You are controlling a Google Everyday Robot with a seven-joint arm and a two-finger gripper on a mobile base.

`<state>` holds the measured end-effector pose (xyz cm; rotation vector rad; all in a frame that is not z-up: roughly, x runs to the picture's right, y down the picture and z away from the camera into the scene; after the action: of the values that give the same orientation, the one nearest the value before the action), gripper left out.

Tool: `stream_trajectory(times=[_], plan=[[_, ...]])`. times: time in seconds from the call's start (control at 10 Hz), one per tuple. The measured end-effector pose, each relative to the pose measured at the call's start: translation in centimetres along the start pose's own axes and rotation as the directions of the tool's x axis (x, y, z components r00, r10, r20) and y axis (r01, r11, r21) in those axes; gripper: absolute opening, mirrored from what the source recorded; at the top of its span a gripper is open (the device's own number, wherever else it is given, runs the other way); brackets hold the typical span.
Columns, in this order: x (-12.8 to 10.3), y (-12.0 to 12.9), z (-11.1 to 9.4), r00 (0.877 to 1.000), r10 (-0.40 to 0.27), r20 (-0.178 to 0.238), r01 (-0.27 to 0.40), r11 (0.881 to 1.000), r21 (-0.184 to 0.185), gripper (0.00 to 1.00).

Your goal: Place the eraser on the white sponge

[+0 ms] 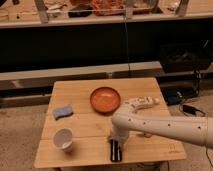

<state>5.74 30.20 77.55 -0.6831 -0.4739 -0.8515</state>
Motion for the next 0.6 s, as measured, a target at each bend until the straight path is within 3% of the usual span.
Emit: stream_trajectory(times=[0.3, 0.6], plan=[[-0.16, 0.52, -0.29, 1.0, 0.004, -0.006, -0.004, 1.0, 0.006, 0.04], [-0.17, 0.47, -0.92, 1.0, 0.002, -0.013, -0.002, 1.0, 0.017, 0.01]])
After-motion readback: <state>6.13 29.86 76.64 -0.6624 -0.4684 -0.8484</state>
